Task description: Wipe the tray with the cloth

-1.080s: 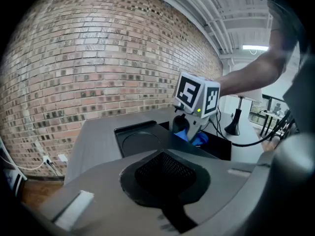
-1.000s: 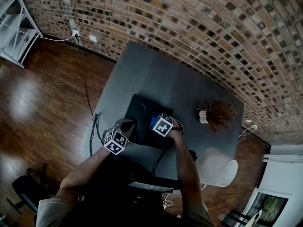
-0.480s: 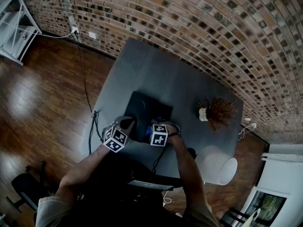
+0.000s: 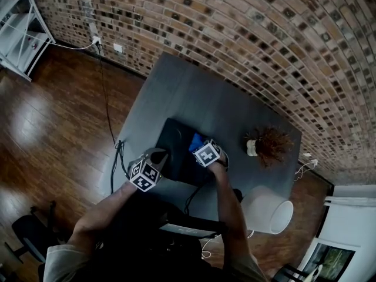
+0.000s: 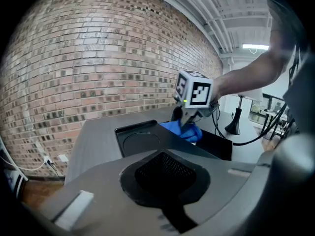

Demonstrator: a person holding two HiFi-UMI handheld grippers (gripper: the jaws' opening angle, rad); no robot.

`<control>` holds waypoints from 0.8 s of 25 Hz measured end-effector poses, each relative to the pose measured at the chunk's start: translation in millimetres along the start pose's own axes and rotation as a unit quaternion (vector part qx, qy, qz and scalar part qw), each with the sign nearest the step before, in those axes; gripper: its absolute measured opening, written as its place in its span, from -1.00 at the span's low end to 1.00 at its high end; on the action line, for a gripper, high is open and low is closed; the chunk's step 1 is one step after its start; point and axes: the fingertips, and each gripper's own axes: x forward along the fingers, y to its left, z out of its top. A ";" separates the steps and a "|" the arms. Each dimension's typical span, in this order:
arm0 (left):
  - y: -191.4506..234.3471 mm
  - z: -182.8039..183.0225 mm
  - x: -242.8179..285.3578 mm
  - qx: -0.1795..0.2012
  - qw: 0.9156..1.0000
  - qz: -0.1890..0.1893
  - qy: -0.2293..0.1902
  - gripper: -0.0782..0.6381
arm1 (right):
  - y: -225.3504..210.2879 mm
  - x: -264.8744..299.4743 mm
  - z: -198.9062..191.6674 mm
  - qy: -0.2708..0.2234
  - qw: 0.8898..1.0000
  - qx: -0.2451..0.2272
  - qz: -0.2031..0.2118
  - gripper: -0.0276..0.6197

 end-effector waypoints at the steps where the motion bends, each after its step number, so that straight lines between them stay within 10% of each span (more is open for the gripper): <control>1: 0.0 0.0 0.1 0.000 1.000 0.000 0.000 -0.77 | -11.2 5.1 5.3 -0.006 0.998 0.056 -0.023 -0.47; 4: -0.7 0.8 0.8 0.001 1.000 0.001 -0.001 -0.77 | -8.5 18.7 11.5 0.006 0.996 0.063 -0.064 -0.46; 8: 2.5 1.8 -0.8 0.002 1.000 0.003 -0.002 -0.77 | 44.2 11.6 11.8 0.030 0.989 -0.148 0.013 -0.47; 13: 1.7 1.5 -0.5 0.000 1.000 0.002 -0.002 -0.77 | 138.9 -13.4 -35.5 0.058 0.906 -0.391 0.150 -0.46; 16: 0.9 1.9 0.4 0.000 1.000 0.002 -0.002 -0.77 | 169.1 -22.7 -57.9 0.053 0.866 -0.451 0.208 -0.51; 18: 0.1 1.3 0.7 0.000 1.000 0.002 -0.003 -0.77 | 152.7 -19.2 -51.7 0.052 0.897 -0.390 0.203 -0.50; 20: -0.4 1.4 0.7 0.001 1.000 0.001 -0.004 -0.77 | 105.9 -11.4 -35.2 0.046 0.954 -0.261 0.141 -0.49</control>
